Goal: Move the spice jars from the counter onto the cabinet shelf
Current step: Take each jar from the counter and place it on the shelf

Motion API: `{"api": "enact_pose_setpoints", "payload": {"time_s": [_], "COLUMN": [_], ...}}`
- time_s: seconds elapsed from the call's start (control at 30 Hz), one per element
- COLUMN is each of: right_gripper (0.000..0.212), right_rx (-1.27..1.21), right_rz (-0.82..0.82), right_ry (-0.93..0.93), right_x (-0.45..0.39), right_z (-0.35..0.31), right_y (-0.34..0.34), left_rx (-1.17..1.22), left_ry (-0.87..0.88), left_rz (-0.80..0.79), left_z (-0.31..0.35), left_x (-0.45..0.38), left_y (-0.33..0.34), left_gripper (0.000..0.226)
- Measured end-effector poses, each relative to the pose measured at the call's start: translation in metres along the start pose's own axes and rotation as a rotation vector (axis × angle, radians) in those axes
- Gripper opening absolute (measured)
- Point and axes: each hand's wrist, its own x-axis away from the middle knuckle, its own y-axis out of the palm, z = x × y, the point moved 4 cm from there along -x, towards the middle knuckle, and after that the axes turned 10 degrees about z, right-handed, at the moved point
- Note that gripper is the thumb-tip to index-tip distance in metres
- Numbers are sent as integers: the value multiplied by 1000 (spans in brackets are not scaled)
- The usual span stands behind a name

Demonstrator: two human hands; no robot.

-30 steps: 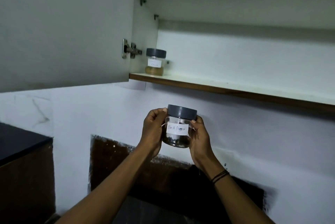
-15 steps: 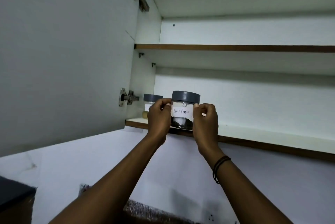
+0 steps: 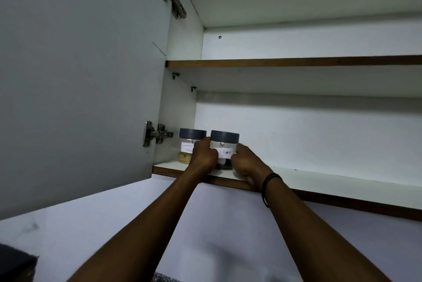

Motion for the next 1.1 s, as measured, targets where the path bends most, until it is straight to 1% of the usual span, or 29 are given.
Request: {"api": "enact_pose_setpoints", "payload": {"time_s": [0.07, 0.13, 0.23, 0.3, 0.33, 0.4, 0.47, 0.53, 0.63, 0.7, 0.83, 1.0, 1.1], "right_gripper": [32, 26, 34, 31, 29, 28, 27, 23, 21, 21, 19, 22, 29], "right_rx": [46, 102, 121, 157, 177, 156, 52, -43, -63, -53, -44, 99, 181], "right_rz": [-42, -38, -17, 72, 139, 273, 365, 393, 371, 320, 226, 34, -55], "right_ry": [1, 8, 13, -75, -140, -251, -332, -398, -464, -406, -120, 244, 375], "right_x": [-3, -6, -5, 4, 12, 33, 64, 102, 157, 188, 259, 361, 417], "right_z": [2, 4, 7, 1, -2, -8, -7, 2, 29, 56, 132, 231, 271], "right_y": [1, 1, 2, -1, -4, -10, -13, -11, 4, 22, 71, 129, 154], "left_rx": [-46, -69, -92, -53, 9, 137, 209, 253, 262, 254, 134, -83, -179], "left_ry": [16, 36, 67, 122, 141, 177, 247, 267, 172, 81, -103, -229, -301], "left_rz": [-18, -21, 8, 62, 90, 135, 151, 137, 60, -5, -109, -284, -396], "left_z": [0, 0, 2, 3, 3, -1, -10, -27, -71, -104, -189, -289, -329], "left_x": [-1, 0, 9, 19, 26, 44, 70, 98, 137, 166, 244, 350, 395], "left_y": [1, -1, -5, -11, -15, -27, -40, -50, -52, -48, -38, -30, -31], "left_gripper": [34, 32, 24, 15, 14, 20, 22, 22, 19, 20, 24, 22, 22]}}
